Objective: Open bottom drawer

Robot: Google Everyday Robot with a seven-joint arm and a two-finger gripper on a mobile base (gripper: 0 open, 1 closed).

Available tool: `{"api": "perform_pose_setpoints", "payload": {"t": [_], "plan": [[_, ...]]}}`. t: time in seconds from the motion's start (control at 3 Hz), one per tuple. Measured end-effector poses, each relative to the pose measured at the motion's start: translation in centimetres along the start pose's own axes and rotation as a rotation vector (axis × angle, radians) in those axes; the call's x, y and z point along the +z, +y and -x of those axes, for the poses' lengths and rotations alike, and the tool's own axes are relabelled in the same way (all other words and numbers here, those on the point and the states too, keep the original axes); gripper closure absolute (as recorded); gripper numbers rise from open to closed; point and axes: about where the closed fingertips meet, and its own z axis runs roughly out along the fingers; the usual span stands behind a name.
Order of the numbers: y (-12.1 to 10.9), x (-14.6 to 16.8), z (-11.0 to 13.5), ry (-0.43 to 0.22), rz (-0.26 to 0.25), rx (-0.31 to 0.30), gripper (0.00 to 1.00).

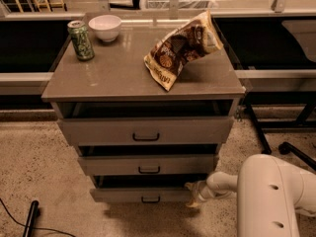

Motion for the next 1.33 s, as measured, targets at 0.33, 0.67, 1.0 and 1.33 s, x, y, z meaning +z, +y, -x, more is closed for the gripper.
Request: {"api": "perform_pose_setpoints", "payload": {"t": [0.33, 0.67, 1.0, 1.33], "plan": [[1.09, 0.09, 1.06, -0.029, 0.007, -0.021, 0.27], [1.36, 0.13, 1.35, -0.037, 0.008, -0.026, 0.04], [1.37, 0.13, 1.36, -0.037, 0.009, -0.026, 0.0], [1.79, 0.27, 1.26, -0.031, 0.016, -0.019, 0.0]]}}
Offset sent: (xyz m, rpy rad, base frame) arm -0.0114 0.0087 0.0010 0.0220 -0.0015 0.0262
